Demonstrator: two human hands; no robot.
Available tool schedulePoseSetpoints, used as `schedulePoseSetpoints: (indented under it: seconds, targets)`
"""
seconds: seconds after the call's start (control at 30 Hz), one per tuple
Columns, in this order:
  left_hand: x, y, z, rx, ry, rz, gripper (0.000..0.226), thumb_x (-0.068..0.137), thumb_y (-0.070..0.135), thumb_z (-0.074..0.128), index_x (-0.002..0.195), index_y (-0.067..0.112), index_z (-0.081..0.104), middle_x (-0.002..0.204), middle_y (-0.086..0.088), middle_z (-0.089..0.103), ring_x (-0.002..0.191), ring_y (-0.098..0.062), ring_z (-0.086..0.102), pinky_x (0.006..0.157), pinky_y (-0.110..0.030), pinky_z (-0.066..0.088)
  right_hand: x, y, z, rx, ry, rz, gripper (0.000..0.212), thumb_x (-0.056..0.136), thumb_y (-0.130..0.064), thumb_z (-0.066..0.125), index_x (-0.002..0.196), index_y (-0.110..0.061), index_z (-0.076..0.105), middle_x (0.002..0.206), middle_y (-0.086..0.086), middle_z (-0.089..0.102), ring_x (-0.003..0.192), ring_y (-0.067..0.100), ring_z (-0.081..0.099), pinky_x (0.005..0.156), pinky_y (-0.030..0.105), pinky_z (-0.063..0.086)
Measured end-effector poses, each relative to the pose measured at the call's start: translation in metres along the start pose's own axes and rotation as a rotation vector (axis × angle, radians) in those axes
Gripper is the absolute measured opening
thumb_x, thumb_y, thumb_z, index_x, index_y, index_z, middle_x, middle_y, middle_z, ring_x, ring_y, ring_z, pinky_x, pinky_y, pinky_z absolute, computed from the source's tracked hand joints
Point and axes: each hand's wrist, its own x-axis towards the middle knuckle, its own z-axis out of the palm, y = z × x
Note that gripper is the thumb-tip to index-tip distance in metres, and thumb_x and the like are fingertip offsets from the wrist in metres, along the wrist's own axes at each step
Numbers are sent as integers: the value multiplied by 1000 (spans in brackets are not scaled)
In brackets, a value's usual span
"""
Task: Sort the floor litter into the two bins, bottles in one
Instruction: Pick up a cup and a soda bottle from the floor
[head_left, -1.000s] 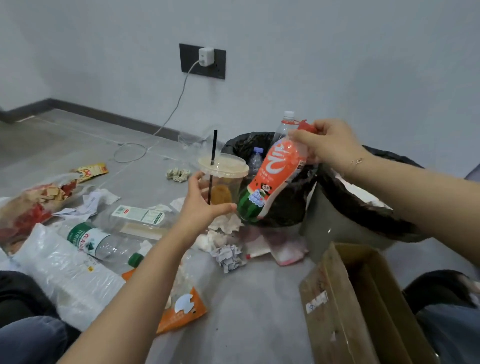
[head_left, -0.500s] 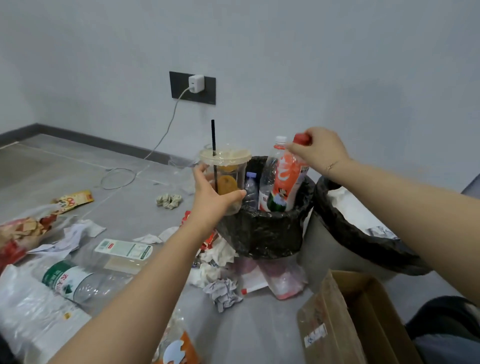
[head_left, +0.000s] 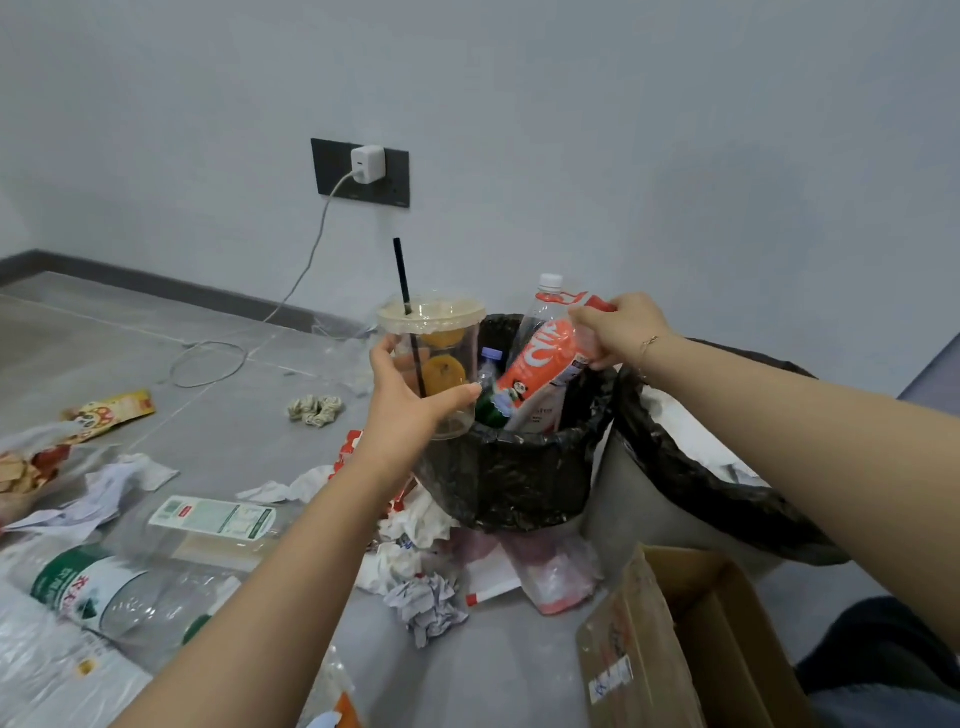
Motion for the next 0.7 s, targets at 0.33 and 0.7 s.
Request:
schedulePoseSetpoints:
  seconds: [0.33, 0.7]
  targets:
    - [2, 3, 14, 85, -45, 5, 100, 73, 21, 82, 145, 29, 13, 143, 0, 42, 128, -20, 45, 107, -44, 41, -10, -4, 1, -711, 25, -332, 37, 88, -23, 59, 121, -6, 54, 116, 14, 60, 106, 31, 57, 81, 33, 44]
    - [75, -9, 35, 720, -103, 1, 59, 81, 34, 72, 127, 10, 44, 120, -3, 60, 109, -23, 58, 93, -40, 49, -15, 15, -9, -593, -106, -303, 19, 84, -14, 56, 97, -10, 70, 100, 5, 68, 89, 20, 59, 74, 26, 45]
